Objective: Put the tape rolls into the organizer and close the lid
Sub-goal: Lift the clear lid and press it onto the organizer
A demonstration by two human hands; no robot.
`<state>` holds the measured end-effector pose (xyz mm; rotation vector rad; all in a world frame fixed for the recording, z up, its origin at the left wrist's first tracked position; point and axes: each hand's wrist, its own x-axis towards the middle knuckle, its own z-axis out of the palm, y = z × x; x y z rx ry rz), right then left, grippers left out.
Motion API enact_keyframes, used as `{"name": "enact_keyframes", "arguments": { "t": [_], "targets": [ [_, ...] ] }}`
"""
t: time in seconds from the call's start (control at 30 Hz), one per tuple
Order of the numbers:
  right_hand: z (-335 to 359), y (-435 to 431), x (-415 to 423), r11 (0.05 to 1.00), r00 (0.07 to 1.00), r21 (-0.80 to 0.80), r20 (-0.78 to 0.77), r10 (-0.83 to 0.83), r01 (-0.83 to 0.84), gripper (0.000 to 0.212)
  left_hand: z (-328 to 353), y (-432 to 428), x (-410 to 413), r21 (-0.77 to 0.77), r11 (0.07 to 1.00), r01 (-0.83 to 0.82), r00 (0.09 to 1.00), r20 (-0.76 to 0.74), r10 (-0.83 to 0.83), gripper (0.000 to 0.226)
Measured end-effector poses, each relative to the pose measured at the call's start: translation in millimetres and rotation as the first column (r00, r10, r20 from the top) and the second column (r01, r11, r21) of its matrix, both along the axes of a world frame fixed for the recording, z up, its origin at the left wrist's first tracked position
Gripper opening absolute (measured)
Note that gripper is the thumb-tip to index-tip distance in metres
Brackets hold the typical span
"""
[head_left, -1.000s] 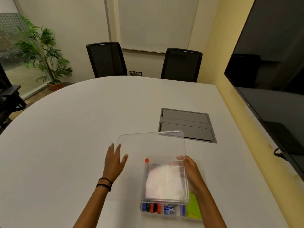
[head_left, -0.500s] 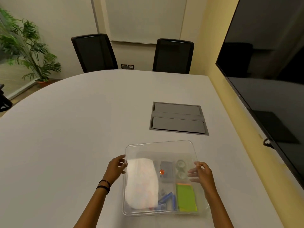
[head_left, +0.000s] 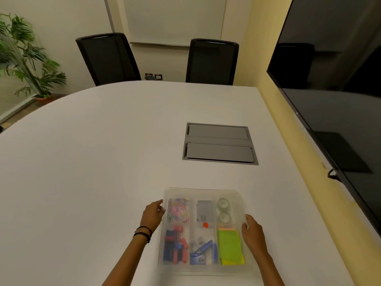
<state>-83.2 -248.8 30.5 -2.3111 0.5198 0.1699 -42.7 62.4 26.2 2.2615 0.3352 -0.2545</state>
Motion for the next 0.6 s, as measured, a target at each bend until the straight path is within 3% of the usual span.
{"name": "enact_keyframes", "arguments": {
  "t": [0.3,0.6],
  "targets": [
    [-9,3,19,1.0,1.0,0.013,0.016,0.006,-0.007,0.035,-14,-9,17,0.111,0.994,0.011,1.0,0.012,-0.013,0.029],
    [-18,5,22,1.0,0.999,-0.009,0.03,0.017,-0.017,0.038,-26,1,16,0.17,0.98,0.103,0.993,-0.082,-0.09,0.04]
  ]
}}
